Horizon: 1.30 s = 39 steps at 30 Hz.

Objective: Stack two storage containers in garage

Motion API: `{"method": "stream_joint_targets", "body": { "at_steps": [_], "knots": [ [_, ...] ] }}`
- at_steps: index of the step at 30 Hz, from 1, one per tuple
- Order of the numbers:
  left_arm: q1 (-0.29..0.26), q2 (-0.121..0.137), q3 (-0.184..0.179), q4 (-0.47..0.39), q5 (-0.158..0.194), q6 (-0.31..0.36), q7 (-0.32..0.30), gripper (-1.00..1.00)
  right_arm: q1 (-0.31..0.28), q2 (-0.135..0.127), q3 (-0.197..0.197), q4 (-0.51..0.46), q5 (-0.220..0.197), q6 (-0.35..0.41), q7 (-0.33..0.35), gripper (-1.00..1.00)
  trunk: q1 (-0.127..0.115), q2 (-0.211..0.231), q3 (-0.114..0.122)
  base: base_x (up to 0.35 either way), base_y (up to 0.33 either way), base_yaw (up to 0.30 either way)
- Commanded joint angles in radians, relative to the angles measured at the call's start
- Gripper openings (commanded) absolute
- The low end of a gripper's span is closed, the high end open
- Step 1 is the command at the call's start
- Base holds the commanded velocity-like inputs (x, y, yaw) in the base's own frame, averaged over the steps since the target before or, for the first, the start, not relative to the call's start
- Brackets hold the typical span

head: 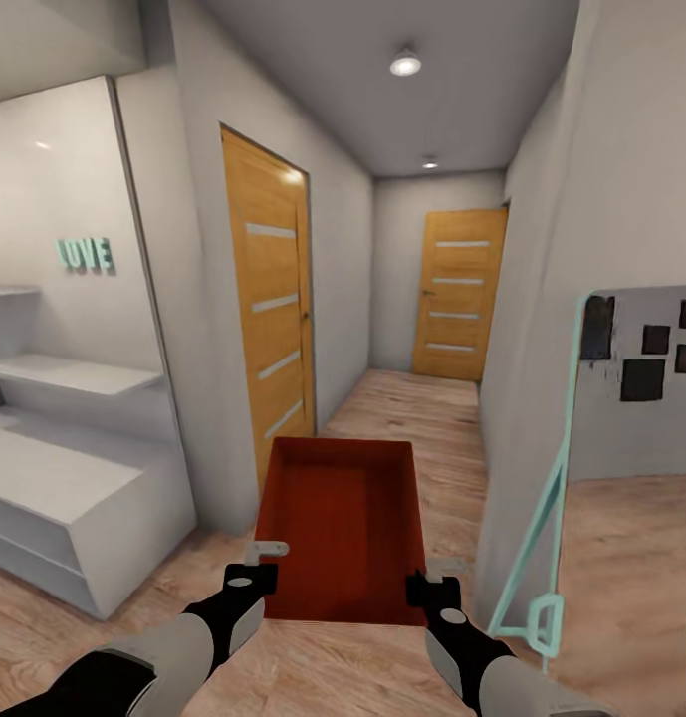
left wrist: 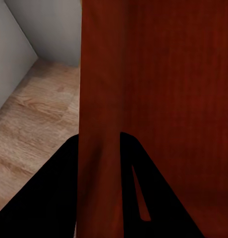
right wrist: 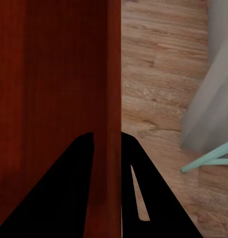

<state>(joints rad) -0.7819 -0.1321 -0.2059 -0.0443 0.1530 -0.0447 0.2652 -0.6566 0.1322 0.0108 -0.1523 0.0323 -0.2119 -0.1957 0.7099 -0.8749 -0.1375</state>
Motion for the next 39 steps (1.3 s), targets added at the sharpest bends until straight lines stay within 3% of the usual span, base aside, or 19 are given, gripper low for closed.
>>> {"method": "stream_joint_targets", "body": {
  "at_steps": [1,9,34,39],
  "knots": [
    [0.0,0.017,0.023,0.003,0.014,-0.004,0.022,-1.0,-0.001,0.0,-0.034,-0.024,0.016,-0.017,0.006,-1.0,0.001,-0.001,-0.002,0.325,0.151,0.0],
    [0.0,0.017,0.023,0.003,0.014,-0.004,0.022,-1.0,-0.001,0.0,-0.034,-0.024,0.016,-0.017,0.006,-1.0,0.001,-0.001,-0.002,0.325,0.151,-0.059],
    [0.0,0.017,0.023,0.003,0.014,-0.004,0.022,-1.0,-0.001,0.001,-0.034,-0.024,0.016,-0.017,0.006,-1.0,0.001,-0.001,-0.002,0.325,0.138,-0.235],
    [0.0,0.017,0.023,0.003,0.014,-0.004,0.022,-1.0,-0.001,0.0,-0.034,-0.024,0.016,-0.017,0.006,-1.0,0.001,-0.001,-0.002,0.325,0.101,-0.054]
  ]
}}
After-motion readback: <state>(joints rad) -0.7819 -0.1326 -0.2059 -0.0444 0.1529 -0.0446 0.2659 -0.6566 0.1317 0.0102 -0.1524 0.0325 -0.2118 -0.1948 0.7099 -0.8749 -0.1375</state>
